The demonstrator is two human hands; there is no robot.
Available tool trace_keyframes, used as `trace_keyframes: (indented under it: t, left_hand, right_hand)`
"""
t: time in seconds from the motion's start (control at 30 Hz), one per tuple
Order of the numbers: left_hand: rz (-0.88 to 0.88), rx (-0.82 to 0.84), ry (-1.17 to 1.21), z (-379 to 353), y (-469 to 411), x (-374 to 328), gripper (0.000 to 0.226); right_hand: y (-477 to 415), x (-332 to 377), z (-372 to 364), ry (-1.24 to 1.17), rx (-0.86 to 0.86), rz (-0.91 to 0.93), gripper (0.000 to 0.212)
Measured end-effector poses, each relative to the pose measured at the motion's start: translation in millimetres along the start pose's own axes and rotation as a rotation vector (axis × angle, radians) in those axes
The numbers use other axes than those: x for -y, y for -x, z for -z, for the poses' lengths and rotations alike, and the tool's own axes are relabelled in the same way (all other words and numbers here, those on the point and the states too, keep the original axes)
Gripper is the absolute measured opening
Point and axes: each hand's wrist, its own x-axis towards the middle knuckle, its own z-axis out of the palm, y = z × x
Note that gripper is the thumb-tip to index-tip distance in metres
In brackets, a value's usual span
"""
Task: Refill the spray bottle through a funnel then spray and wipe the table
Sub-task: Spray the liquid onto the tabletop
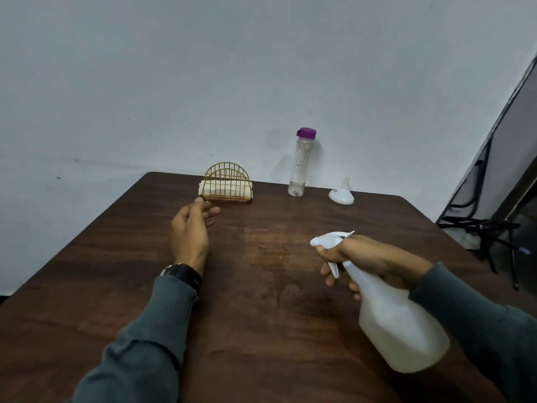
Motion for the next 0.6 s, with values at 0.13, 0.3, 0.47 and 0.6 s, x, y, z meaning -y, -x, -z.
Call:
trace_keyframes:
  t: [0.13,0.3,0.47,0.6]
  left_hand:
    - [0.011,0.013,-0.012,-0.8,3.6,-0.6,0.027]
    - [-0.006,0.027,-0.021,-1.6,8.3,-2.6,0.025]
    - [-0.022,0.012,-0.040,-1.2,7.7,-1.9,0.024]
    - [-0.030,0.001,-0.039,-1.5,7.2,-2.1,0.022]
  right_hand:
    - [-1.5,2.9,-3.4,-0.005,0.000,0.016,0.047]
    - [-5.4,2.7,-5.0,0.015,0.016,0.022,0.045]
    - [-6.8,2.3,-5.8,0.047,0.016,0.050,0.044]
    - [-7.7,-0.7,-5.6,0.006,-0.027,0.033,0.048]
